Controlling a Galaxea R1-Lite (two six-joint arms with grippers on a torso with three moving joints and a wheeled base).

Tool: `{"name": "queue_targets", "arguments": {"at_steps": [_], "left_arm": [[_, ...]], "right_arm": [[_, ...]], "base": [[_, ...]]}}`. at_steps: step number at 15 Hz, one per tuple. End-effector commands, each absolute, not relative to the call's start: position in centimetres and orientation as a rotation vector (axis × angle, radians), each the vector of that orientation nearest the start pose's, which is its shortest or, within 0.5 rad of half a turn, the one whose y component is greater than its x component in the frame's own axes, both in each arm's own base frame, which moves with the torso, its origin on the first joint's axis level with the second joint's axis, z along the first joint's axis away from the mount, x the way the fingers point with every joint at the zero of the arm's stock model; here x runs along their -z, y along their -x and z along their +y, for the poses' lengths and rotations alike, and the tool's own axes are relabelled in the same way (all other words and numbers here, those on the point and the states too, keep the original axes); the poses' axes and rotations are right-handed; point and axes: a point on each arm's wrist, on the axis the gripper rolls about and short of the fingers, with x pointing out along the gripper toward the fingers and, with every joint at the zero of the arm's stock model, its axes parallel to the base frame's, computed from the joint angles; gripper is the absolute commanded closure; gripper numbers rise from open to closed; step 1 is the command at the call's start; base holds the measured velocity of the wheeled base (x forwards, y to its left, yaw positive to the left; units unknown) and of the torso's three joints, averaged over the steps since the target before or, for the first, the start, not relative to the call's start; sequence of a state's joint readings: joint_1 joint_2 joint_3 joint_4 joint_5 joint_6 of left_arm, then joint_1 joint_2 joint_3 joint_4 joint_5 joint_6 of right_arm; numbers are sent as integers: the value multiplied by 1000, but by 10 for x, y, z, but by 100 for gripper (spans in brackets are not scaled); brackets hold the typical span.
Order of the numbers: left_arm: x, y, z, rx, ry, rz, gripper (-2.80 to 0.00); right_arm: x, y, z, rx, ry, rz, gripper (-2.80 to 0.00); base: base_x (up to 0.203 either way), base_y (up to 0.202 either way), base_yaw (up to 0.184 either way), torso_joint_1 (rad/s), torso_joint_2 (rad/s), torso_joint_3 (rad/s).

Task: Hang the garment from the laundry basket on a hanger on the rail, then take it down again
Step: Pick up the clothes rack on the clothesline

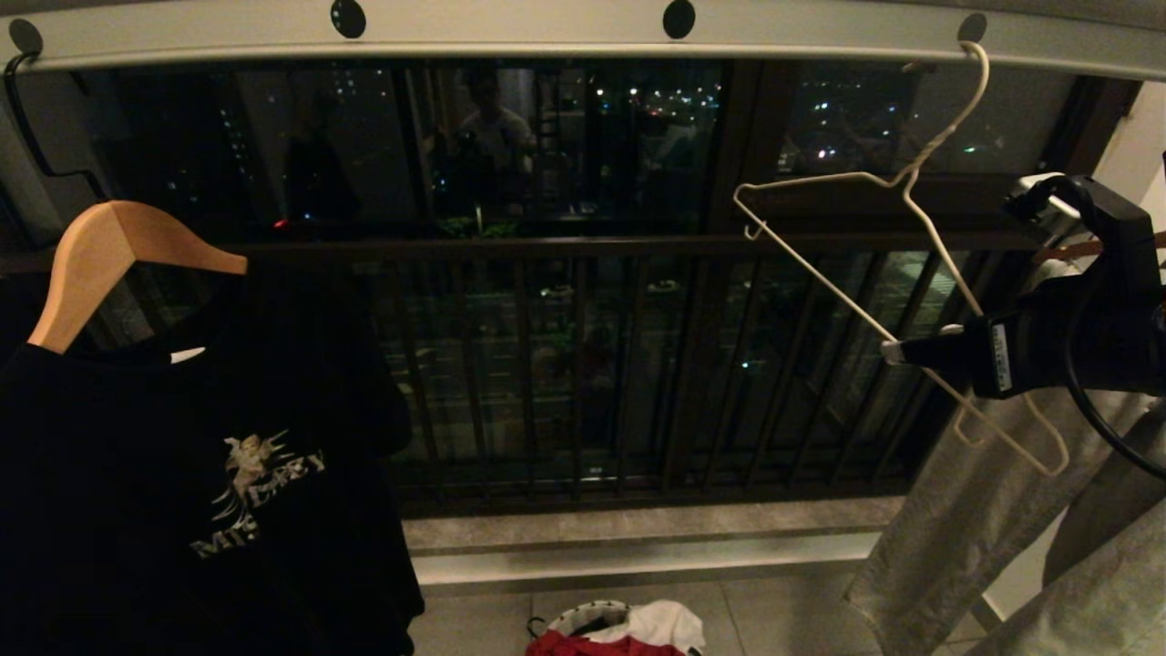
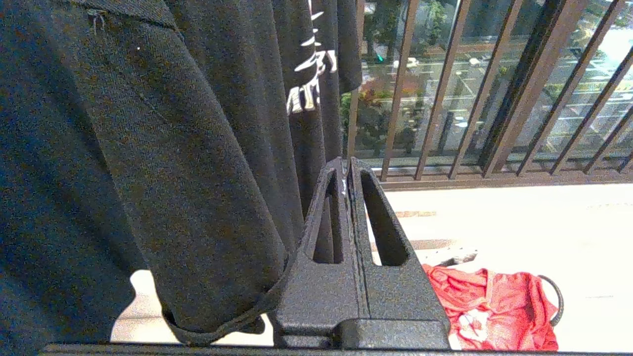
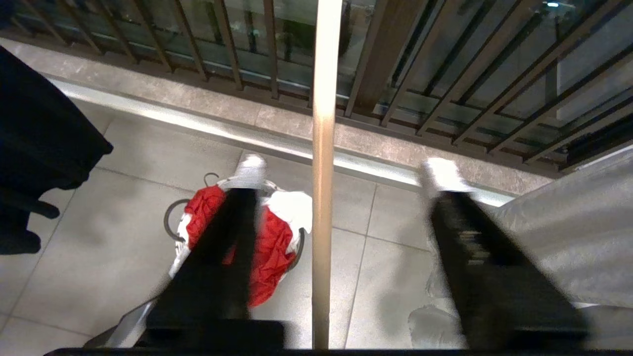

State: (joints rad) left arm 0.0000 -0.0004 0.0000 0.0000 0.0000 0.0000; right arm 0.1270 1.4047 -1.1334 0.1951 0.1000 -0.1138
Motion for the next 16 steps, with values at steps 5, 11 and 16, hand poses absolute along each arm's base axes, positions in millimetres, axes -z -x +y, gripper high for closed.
{"name": "queue_targets", "arguments": {"at_steps": [5, 11, 16], "left_arm": [[-75, 23, 0, 0, 0, -2, 0], [-75, 23, 0, 0, 0, -2, 0], [-75, 23, 0, 0, 0, -2, 0]], "right_arm": [[-274, -227, 31, -251, 119, 463, 0], [-279, -222, 31, -254, 134, 443, 0], [-286, -213, 29, -253, 144, 410, 0]], "base": [[0, 0, 0, 0, 0, 0], [0, 0, 0, 0, 0, 0], [0, 0, 0, 0, 0, 0]]}}
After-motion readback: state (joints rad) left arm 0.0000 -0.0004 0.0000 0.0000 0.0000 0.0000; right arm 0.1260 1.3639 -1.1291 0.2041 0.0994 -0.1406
